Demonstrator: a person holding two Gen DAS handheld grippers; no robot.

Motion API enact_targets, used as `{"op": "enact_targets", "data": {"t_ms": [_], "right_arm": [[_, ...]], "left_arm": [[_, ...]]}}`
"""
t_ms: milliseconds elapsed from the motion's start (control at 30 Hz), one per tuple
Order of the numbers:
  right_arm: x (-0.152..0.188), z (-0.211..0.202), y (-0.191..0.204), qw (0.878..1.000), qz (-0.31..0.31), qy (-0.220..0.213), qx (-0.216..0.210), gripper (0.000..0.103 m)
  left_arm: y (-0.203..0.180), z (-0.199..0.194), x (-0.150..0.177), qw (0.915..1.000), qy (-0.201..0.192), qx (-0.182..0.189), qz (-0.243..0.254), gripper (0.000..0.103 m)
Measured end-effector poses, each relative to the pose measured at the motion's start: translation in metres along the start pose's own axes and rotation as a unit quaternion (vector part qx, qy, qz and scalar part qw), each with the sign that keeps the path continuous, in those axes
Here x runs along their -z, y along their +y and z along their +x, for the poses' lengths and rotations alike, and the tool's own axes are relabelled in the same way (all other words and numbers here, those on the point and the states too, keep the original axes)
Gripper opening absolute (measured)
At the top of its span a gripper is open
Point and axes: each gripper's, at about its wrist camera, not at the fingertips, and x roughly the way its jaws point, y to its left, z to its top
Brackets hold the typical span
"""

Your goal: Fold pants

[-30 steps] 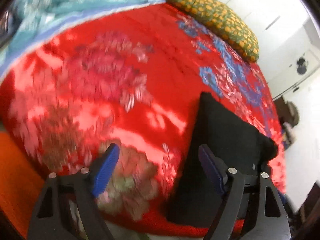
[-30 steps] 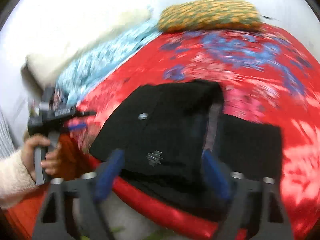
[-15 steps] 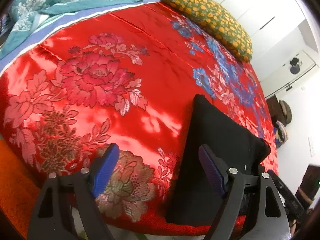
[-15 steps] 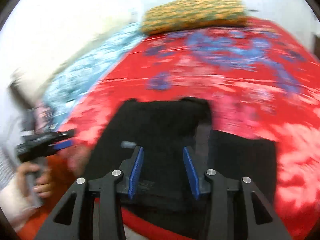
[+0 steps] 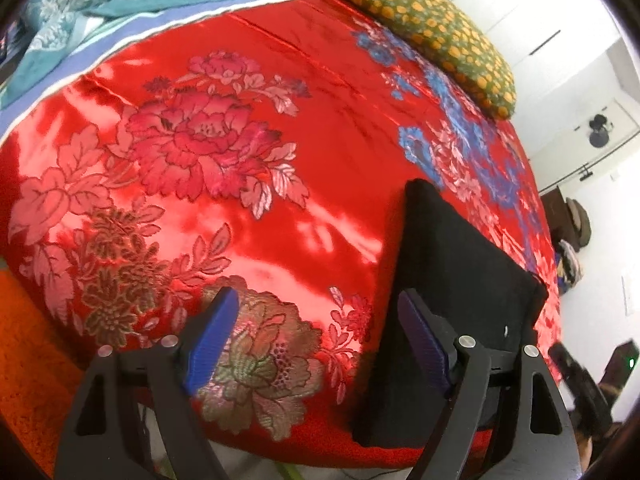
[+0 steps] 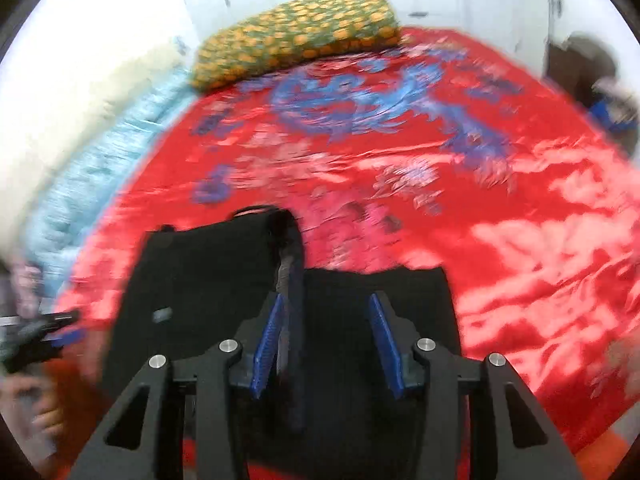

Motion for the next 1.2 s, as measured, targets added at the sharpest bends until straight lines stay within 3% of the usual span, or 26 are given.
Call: {"op": "enact_targets", "data": {"t_ms": [100,200,267,400,500,600,700,900,967,1067,1133,1200], "right_arm": [[0.01,0.011,-0.011,0.991,0.052,0.053,-0.115,0.046],[0.03,0.025,-0.019,0.98,0.084,0.09,-0.154,0.046],[0.036,0.036,-0.02,0.979,0.084,0.096,-0.158,0.046],[0.032,0.043,-0.013,0.988,0.044,0.093,-0.117,0.046],[0.033,0.046,-0.016,0.985,0.066,0.095,-0.13,0.066],[0.029,0.051,-0.018,0.981,0.077,0.102,-0.146,0.067],[0.02,0.041,-0.023,0.988,0.08,0.066,-0.113,0.068],[0.017,0.059,-0.034,0.97,0.103,0.103,-0.197,0.068],[0.016,0.067,-0.034,0.956,0.123,0.114,-0.242,0.068],[0.012,0.073,-0.025,0.963,0.095,0.128,-0.22,0.061],[0.011,0.076,-0.021,0.968,0.073,0.136,-0.196,0.044],[0.011,0.077,-0.022,0.968,0.07,0.139,-0.196,0.039]], "left_arm": [[-0.011,0.003,0.003,0.9999,0.003,0.002,0.015,0.083],[-0.02,0.005,0.008,0.9994,0.003,-0.003,0.035,0.083],[-0.022,0.006,0.01,0.9991,0.006,-0.009,0.04,0.083],[-0.015,0.006,0.01,0.9994,0.006,-0.016,0.03,0.083],[-0.009,0.005,0.009,0.9997,0.003,-0.018,0.016,0.083],[-0.007,0.008,0.01,0.9996,0.007,-0.022,0.013,0.083],[-0.009,0.009,0.011,0.9994,0.009,-0.026,0.022,0.083],[-0.008,0.013,0.011,0.9995,0.013,-0.025,0.014,0.083],[-0.009,0.015,0.012,0.9994,0.017,-0.024,0.017,0.083],[-0.012,0.015,0.013,0.9992,0.016,-0.027,0.025,0.083],[-0.011,0.015,0.013,0.9992,0.016,-0.028,0.023,0.083],[-0.009,0.016,0.012,0.9993,0.018,-0.027,0.016,0.083]]}}
